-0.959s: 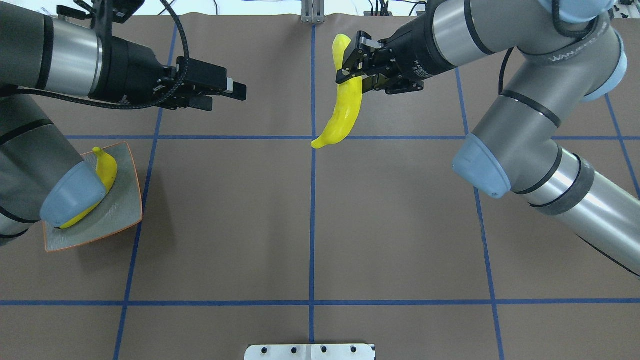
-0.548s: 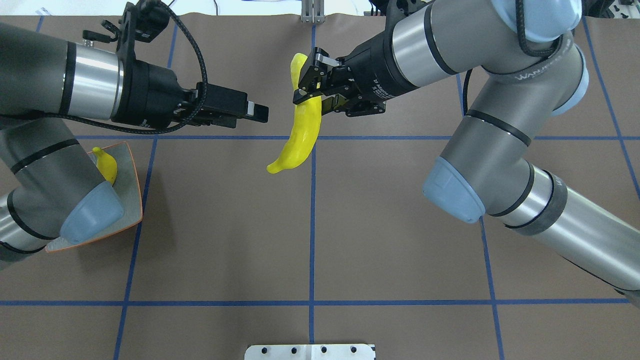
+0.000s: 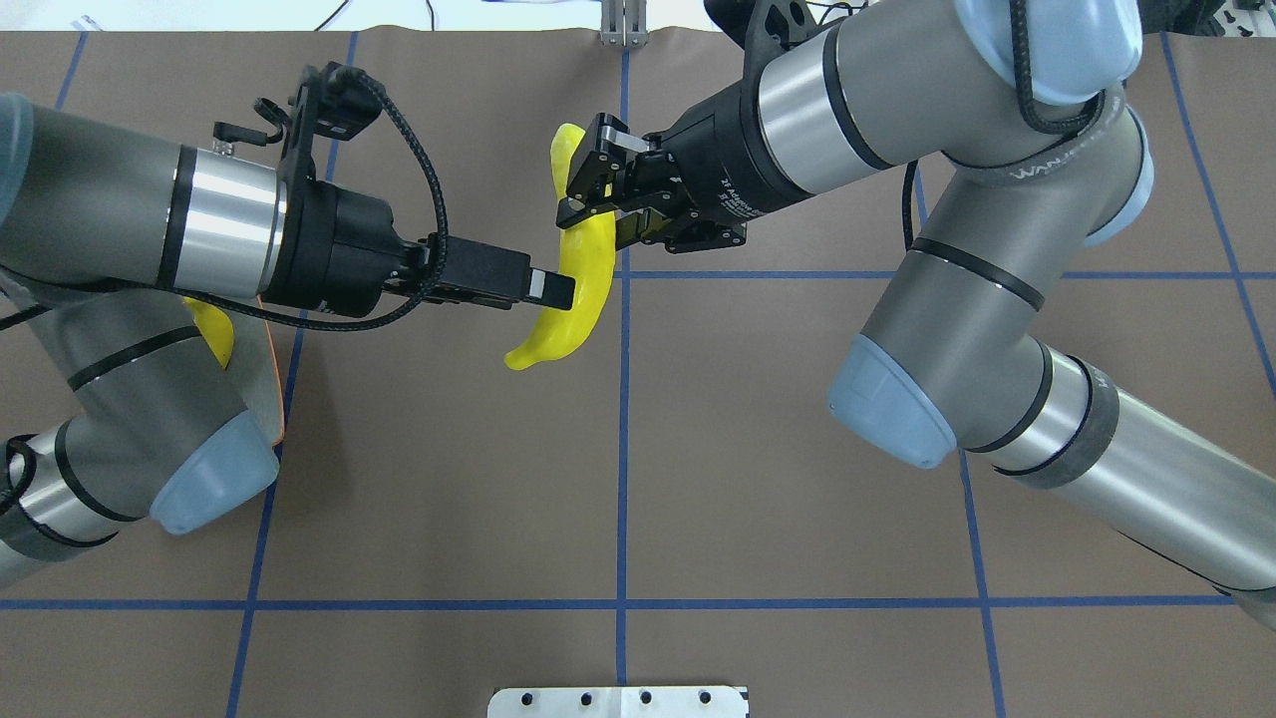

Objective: Transfer all bananas from basket to plate

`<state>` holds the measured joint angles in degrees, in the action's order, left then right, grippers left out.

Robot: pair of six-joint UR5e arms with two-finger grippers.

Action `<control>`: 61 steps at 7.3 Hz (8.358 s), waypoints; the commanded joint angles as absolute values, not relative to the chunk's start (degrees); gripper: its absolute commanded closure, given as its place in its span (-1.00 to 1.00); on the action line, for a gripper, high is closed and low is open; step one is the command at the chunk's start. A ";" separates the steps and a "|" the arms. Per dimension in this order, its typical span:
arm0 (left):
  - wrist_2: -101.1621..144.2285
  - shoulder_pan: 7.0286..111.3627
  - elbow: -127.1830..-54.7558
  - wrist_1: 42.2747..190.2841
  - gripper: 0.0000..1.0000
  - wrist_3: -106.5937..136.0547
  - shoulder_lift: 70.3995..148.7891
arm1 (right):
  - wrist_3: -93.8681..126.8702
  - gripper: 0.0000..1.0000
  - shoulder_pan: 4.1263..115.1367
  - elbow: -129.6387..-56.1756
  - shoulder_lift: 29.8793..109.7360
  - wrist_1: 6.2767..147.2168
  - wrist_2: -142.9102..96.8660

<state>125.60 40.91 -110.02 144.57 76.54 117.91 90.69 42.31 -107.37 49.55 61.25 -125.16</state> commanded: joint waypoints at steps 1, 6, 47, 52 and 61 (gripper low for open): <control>125.60 39.56 -110.13 144.84 -0.96 76.46 118.04 | 90.79 1.00 42.28 -107.84 49.31 61.17 -125.16; 125.60 38.50 -110.39 144.84 1.00 76.38 118.83 | 90.18 0.03 41.75 -108.19 49.31 61.17 -123.76; 130.43 61.26 -108.28 144.40 -0.98 39.20 82.53 | -47.02 -1.00 92.29 -74.54 93.60 68.91 -119.62; 130.43 61.35 -108.19 146.86 -0.98 39.90 81.74 | -47.11 0.26 89.03 -74.09 92.64 68.73 -119.71; 130.43 61.35 -107.58 147.22 -0.98 40.61 81.56 | -46.50 1.00 90.79 -80.83 82.64 84.04 -119.36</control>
